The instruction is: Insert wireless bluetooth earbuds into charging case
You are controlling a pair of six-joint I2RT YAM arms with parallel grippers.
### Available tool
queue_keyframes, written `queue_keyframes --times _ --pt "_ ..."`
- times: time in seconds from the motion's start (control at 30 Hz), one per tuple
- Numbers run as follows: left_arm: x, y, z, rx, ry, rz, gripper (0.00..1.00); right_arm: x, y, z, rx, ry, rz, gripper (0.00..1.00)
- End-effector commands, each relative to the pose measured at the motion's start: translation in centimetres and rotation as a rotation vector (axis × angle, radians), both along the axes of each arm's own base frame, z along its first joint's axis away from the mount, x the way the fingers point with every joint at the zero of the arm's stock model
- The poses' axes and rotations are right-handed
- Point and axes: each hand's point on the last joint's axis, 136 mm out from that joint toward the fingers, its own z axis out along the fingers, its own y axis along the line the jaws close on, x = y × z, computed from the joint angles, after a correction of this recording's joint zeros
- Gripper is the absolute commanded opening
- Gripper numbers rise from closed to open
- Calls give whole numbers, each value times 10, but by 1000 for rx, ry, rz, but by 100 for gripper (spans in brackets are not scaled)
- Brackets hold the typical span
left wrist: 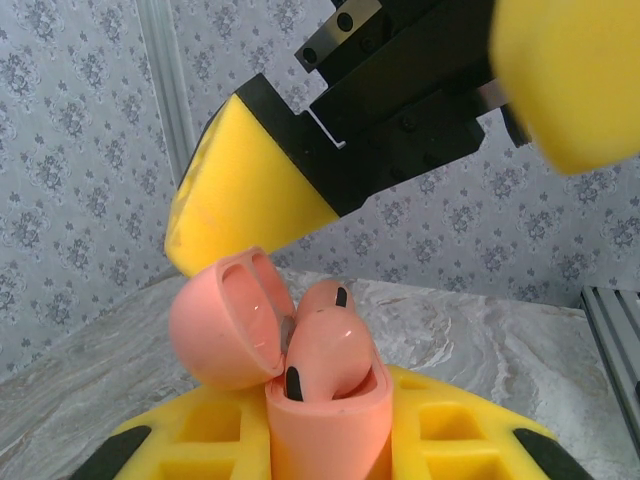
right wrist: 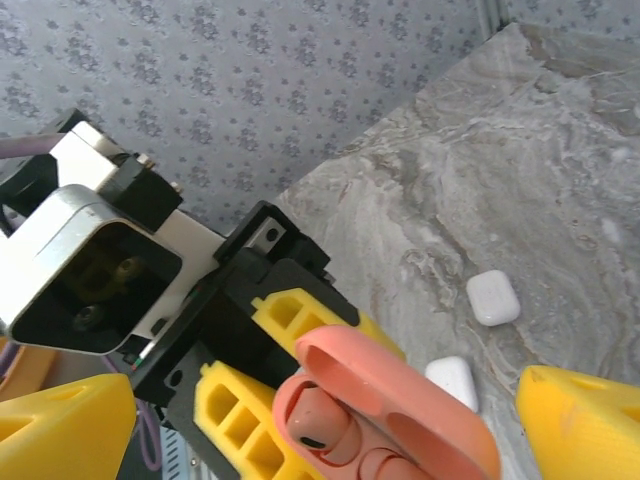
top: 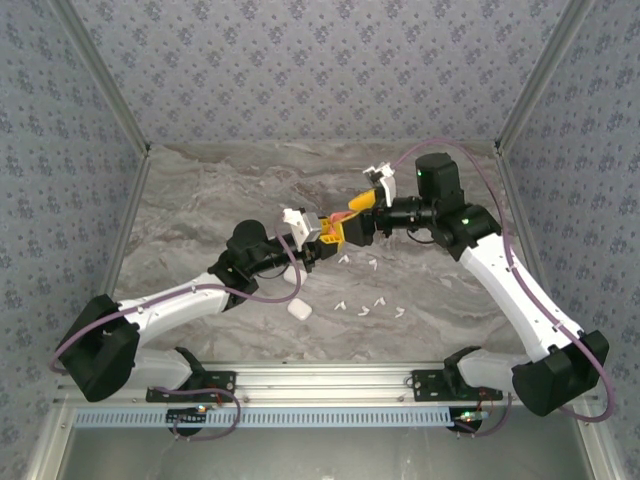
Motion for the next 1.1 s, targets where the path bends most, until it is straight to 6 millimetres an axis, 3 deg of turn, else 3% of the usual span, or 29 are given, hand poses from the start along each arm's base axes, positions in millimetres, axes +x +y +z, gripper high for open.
queue_keyframes --times 0.0,0.53,0.9,1.07 --pt "-3 0 25 -59 -46 -15 0 -15 4 10 18 14 65 100" --pt "0 0 21 -48 -44 2 0 -36 -7 8 -1 -15 49 100" --pt "1 0 22 -46 -42 3 0 -21 -15 10 -60 -77 -43 100" --pt "4 1 17 -18 -37 21 0 -2 -34 11 -125 -152 -198 100"
